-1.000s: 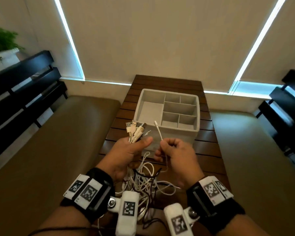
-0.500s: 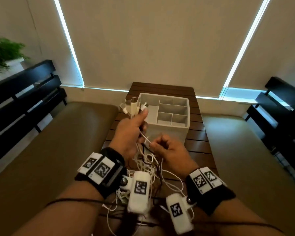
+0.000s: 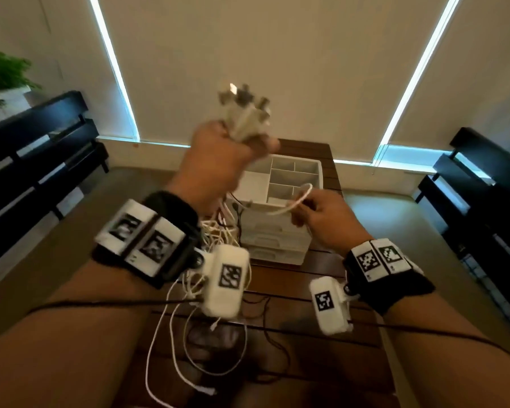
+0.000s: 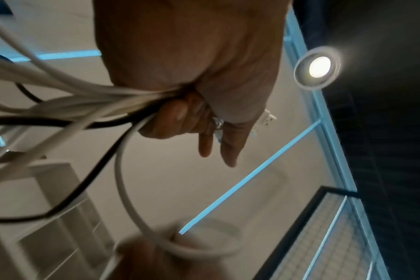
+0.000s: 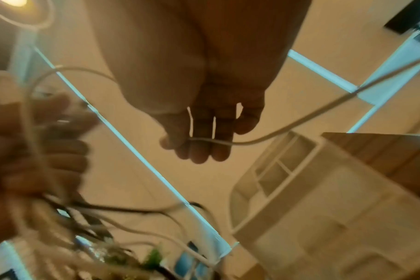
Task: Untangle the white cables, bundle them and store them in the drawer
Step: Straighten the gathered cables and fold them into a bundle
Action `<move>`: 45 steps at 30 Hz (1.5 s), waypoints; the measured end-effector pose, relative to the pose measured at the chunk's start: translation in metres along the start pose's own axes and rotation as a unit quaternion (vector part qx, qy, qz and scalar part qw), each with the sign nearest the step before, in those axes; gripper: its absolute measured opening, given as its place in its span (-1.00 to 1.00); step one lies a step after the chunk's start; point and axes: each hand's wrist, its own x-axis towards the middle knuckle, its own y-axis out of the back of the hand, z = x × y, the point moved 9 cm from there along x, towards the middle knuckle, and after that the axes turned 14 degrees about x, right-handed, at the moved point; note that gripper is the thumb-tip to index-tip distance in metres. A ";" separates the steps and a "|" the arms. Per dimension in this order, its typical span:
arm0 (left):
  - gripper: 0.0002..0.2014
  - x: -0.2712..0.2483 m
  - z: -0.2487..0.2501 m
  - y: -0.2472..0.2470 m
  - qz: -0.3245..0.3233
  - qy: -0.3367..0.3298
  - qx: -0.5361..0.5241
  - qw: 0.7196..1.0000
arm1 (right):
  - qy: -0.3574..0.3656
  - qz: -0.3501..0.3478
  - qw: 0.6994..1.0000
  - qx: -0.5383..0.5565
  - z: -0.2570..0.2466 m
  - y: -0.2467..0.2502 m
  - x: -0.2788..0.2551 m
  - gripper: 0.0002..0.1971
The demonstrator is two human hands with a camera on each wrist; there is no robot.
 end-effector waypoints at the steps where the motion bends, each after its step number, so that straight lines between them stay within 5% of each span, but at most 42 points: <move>1: -0.86 -0.006 -0.006 -0.017 -0.030 0.005 0.040 0.999 | 0.024 0.003 1.000 -0.010 -0.014 0.000 0.005 -0.69; 5: -0.84 -0.020 -0.030 -0.055 -0.099 0.047 0.033 0.993 | 0.085 -0.025 0.985 -0.151 -0.040 -0.004 0.016 -0.84; 8: -0.85 -0.019 -0.038 -0.062 -0.122 0.054 0.107 0.985 | 0.040 -0.007 0.980 -0.194 -0.020 -0.003 0.015 -0.94; 14: -0.92 -0.009 -0.063 -0.062 -0.119 0.095 0.214 0.965 | 0.039 0.031 0.999 -0.001 -0.013 0.007 0.008 -0.86; 19: -0.90 0.011 -0.077 -0.028 -0.017 0.205 0.034 0.978 | -0.009 -0.009 0.996 0.093 0.025 -0.002 -0.014 -0.90; 25: -0.74 0.040 -0.070 0.030 0.124 0.214 -0.071 0.966 | -0.082 -0.075 0.993 0.047 0.105 -0.018 -0.051 -0.84; 30: -0.80 0.053 -0.061 0.044 0.143 0.192 -0.092 0.967 | -0.133 0.002 0.991 0.017 0.154 -0.007 -0.080 -0.78; 36: -0.78 0.058 -0.055 0.040 0.115 0.170 -0.057 0.977 | -0.191 0.010 0.980 -0.063 0.171 -0.012 -0.100 -0.68; 38: -0.76 0.060 -0.059 0.037 0.090 0.170 -0.048 0.980 | -0.225 -0.024 0.969 -0.096 0.175 -0.014 -0.108 -0.74; 41: -0.81 0.058 -0.064 0.023 0.030 0.159 -0.057 0.985 | -0.301 -0.161 0.916 -0.210 0.167 -0.019 -0.113 -0.84; 43: -0.80 0.053 -0.065 0.009 -0.017 0.155 -0.080 0.985 | -0.274 -0.077 0.930 -0.231 0.129 0.008 -0.092 -0.74; 45: -0.73 0.045 -0.064 -0.006 -0.054 0.146 -0.102 0.983 | -0.163 0.083 0.976 -0.119 0.061 0.039 -0.068 -0.64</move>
